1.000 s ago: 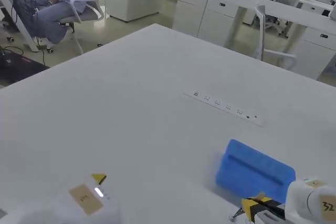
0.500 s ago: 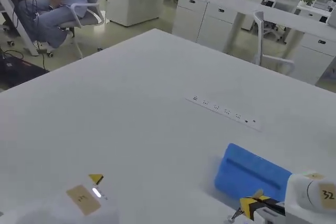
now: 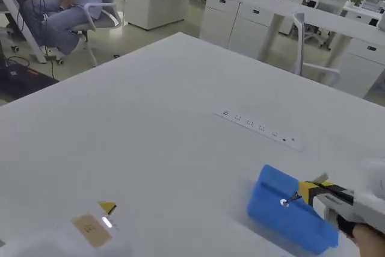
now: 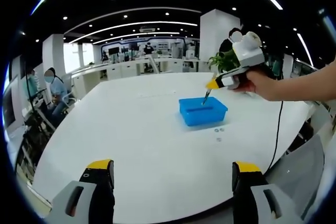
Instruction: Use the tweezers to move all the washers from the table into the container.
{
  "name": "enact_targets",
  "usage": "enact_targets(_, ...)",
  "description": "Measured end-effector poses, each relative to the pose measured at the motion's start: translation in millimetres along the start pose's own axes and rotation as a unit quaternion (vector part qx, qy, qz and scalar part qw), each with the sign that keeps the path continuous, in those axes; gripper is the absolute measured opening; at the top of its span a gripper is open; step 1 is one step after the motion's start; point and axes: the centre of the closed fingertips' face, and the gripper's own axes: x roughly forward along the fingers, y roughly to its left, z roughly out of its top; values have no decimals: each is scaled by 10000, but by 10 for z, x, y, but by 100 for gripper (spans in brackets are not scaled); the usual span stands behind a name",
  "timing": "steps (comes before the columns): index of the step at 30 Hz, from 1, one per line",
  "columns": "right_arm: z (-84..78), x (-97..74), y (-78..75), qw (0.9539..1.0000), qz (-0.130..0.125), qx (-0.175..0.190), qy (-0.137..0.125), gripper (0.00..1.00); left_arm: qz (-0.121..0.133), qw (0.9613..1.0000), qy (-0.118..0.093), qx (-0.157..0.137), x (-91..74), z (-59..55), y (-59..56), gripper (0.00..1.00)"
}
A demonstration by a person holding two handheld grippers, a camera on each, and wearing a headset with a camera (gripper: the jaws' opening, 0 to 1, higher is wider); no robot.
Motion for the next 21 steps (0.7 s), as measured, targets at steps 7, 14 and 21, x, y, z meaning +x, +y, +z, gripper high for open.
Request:
enact_targets(7, -356, 318, -35, 9986, -70, 302, 439, 1, -77, 10000, 21, -4, 27, -3, -29, 98)
enact_targets(14, -588, 425, -40, 9956, -134, 606, 706, 1, -121, 9999, 65, -7, 49, -43, -39, 98)
enact_targets(21, -622, 440, -63, 9955, -156, 585, 731, 1, -79, 10000, 22, -46, 44, -26, 3, 98)
